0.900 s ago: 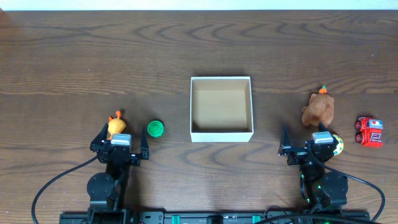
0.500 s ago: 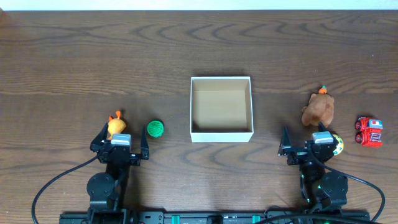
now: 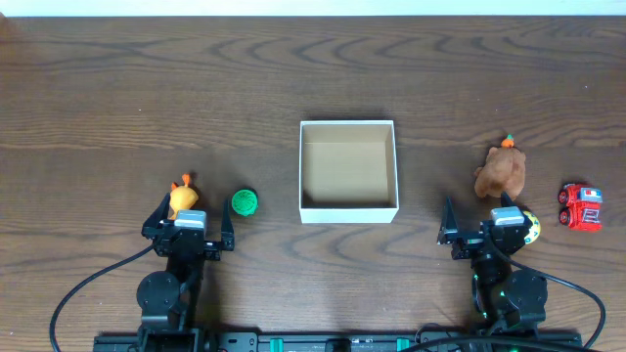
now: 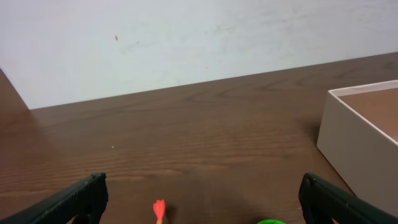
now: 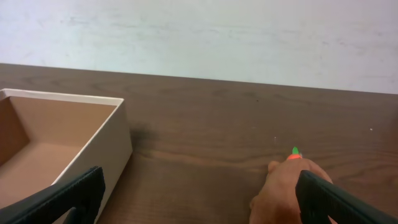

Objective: Pack container

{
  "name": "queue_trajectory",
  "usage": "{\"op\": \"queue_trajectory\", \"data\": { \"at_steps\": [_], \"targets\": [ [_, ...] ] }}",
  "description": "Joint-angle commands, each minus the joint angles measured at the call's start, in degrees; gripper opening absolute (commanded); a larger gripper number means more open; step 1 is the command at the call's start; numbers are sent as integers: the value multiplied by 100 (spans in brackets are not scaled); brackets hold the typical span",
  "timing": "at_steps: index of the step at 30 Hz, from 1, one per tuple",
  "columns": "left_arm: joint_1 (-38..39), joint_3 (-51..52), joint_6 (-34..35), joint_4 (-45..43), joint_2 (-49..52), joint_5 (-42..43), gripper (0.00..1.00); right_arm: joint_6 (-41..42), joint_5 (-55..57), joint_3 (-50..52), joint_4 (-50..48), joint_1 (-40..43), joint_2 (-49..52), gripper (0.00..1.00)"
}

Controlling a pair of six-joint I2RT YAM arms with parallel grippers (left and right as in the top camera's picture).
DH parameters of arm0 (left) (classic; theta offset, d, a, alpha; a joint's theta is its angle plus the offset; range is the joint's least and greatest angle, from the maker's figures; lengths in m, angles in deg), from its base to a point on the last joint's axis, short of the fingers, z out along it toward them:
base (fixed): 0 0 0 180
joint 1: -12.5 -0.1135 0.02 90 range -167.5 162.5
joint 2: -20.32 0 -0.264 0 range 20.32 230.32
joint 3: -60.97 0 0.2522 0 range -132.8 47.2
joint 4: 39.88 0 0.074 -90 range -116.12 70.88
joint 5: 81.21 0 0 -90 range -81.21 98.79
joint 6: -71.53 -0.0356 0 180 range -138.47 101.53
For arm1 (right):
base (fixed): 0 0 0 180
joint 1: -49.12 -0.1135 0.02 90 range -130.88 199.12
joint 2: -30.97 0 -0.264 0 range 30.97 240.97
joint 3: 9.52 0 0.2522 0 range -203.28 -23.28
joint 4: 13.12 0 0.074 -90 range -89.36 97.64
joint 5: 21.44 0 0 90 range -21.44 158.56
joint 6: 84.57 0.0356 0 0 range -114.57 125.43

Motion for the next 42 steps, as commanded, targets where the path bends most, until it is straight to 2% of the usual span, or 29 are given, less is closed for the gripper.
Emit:
{"op": "queue_trajectory", "data": {
  "at_steps": [1, 23, 29, 42],
  "targets": [
    [17, 76, -11, 229, -39, 90, 98, -57, -42, 11, 26, 44, -35, 99],
    [17, 76, -11, 219, -39, 92, 98, -52, -48, 11, 22, 44, -35, 99],
    [17, 76, -13, 214, -39, 87, 98, 284, -111, 11, 22, 44, -35, 99],
    [17, 76, -11, 214, -39, 90, 98, 286, -107, 9, 24, 46, -35, 99]
  ]
}}
